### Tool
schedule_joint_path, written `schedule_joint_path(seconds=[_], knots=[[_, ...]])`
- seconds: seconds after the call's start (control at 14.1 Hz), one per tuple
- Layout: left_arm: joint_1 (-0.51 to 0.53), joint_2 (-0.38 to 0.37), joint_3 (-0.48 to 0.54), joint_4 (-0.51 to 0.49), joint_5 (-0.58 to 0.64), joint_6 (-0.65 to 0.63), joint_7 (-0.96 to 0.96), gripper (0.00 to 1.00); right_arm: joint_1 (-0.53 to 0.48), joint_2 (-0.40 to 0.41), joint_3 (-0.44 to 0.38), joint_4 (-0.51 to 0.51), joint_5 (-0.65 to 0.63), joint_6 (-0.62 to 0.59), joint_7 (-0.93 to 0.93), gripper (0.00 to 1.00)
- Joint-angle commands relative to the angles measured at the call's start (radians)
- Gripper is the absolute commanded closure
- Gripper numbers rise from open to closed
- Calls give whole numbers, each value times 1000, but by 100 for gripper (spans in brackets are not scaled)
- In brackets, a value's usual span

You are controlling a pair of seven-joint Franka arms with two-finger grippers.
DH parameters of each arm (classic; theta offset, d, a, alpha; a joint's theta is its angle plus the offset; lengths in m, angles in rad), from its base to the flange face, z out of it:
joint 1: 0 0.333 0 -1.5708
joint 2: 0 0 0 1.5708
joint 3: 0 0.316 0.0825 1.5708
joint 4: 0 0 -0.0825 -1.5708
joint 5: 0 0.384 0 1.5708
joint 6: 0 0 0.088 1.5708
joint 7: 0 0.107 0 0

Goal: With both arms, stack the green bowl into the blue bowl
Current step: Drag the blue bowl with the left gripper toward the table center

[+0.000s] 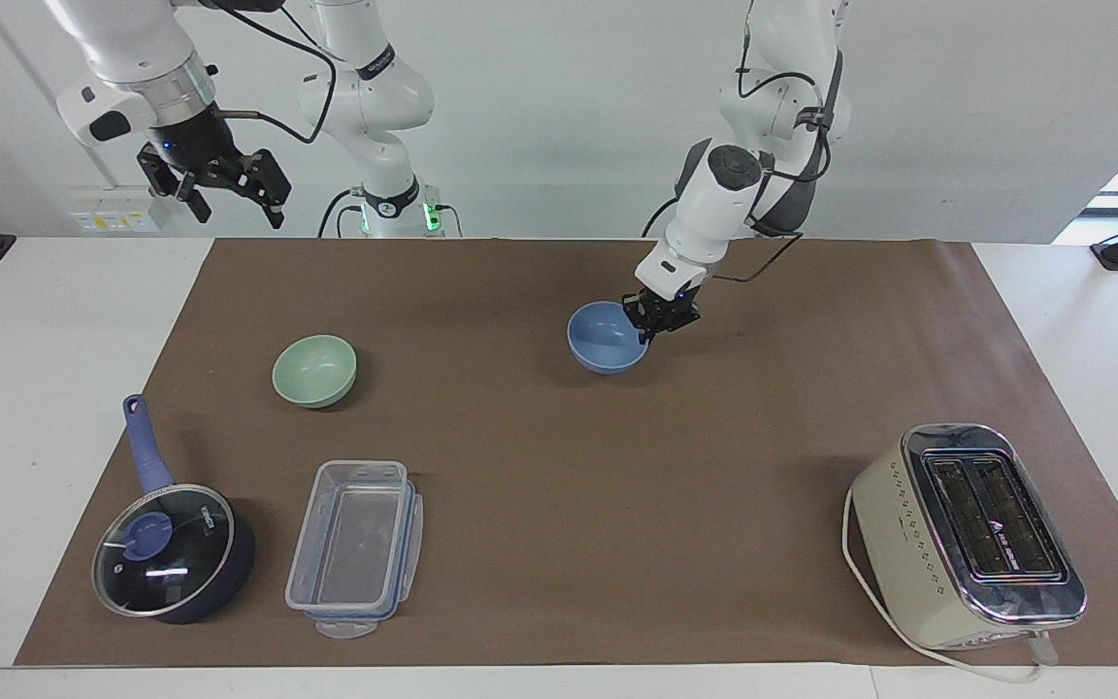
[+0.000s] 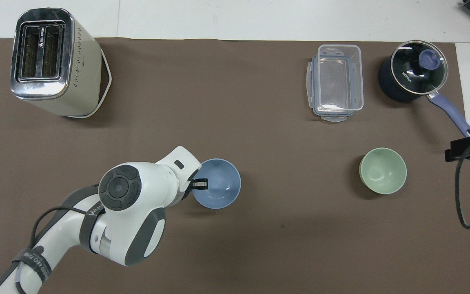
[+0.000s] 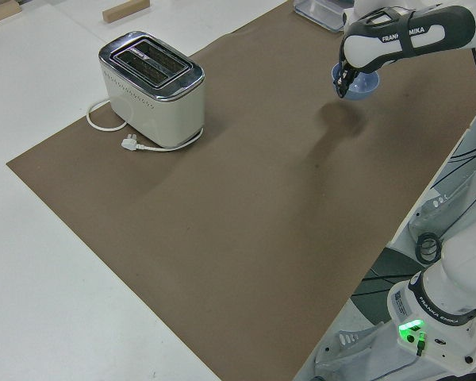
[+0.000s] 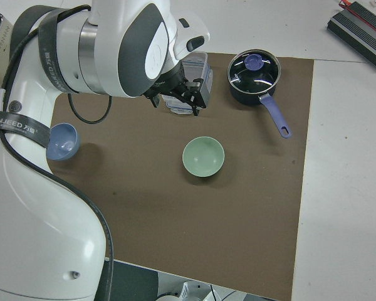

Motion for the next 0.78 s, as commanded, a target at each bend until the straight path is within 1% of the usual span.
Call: schedule_joint_path(seconds=[0.0, 0.57, 0.64, 0.71], knots=[[-17, 35, 17, 9, 24, 33, -26, 100, 1, -6, -4, 1, 3, -5, -22, 0], [-17, 28, 17, -14, 30, 8, -23, 100, 1, -6, -4, 1, 3, -5, -22, 0], [-17, 34, 15, -16, 30, 10, -23, 94, 1, -6, -4, 1, 3, -5, -21, 0], [-17, 34, 16, -16, 30, 5, -26, 76, -1, -6, -4, 1, 3, -5, -21, 0]])
